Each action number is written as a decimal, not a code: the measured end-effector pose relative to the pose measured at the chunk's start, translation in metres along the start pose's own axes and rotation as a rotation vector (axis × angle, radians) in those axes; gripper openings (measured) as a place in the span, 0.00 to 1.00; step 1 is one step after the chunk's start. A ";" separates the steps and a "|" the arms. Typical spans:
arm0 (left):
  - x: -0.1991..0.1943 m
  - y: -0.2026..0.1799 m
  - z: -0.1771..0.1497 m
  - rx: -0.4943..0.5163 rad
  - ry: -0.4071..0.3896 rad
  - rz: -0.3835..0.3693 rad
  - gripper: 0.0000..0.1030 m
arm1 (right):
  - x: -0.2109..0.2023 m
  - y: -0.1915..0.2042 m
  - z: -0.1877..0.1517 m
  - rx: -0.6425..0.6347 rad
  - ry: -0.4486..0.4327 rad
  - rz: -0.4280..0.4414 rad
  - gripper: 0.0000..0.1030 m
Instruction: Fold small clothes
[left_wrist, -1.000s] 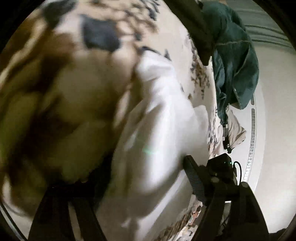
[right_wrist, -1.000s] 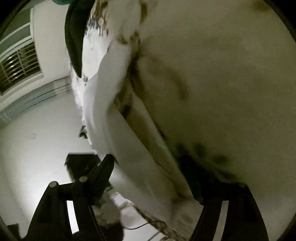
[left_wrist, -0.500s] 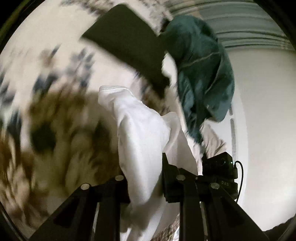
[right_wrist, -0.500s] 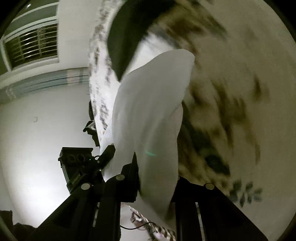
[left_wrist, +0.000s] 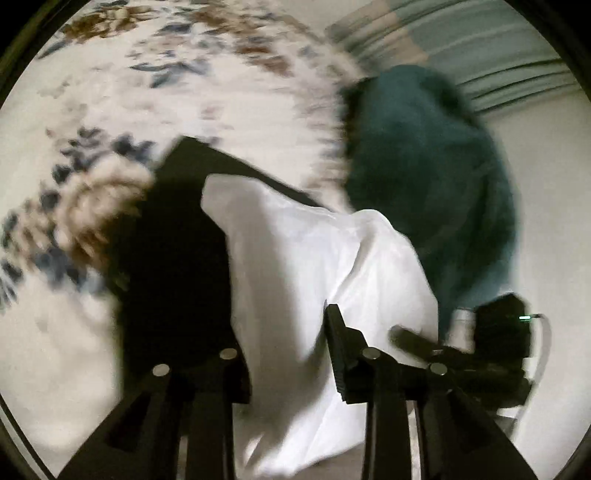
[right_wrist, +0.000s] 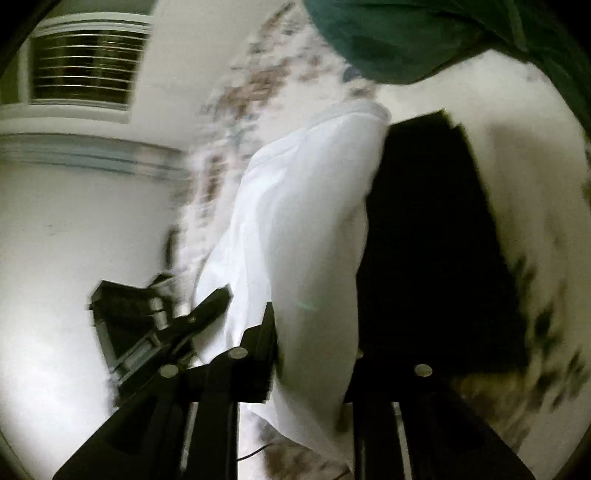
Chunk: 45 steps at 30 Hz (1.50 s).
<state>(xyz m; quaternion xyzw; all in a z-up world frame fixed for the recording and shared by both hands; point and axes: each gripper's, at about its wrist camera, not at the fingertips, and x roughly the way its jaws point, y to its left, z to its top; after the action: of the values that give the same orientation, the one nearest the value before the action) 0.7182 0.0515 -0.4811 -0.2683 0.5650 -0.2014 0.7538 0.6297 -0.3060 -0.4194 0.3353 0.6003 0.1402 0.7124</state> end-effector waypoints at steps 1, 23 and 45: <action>0.003 0.004 0.004 0.014 -0.006 0.078 0.30 | 0.002 -0.005 0.004 0.005 -0.022 -0.079 0.56; -0.129 -0.126 -0.109 0.296 -0.169 0.543 1.00 | -0.105 0.123 -0.155 -0.319 -0.292 -0.775 1.00; -0.409 -0.301 -0.295 0.358 -0.441 0.524 1.00 | -0.446 0.319 -0.415 -0.450 -0.639 -0.683 1.00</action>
<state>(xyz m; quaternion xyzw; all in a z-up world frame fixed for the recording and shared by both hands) 0.3202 0.0140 -0.0504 -0.0159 0.3946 -0.0349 0.9181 0.1932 -0.2115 0.1032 -0.0149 0.3829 -0.0842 0.9198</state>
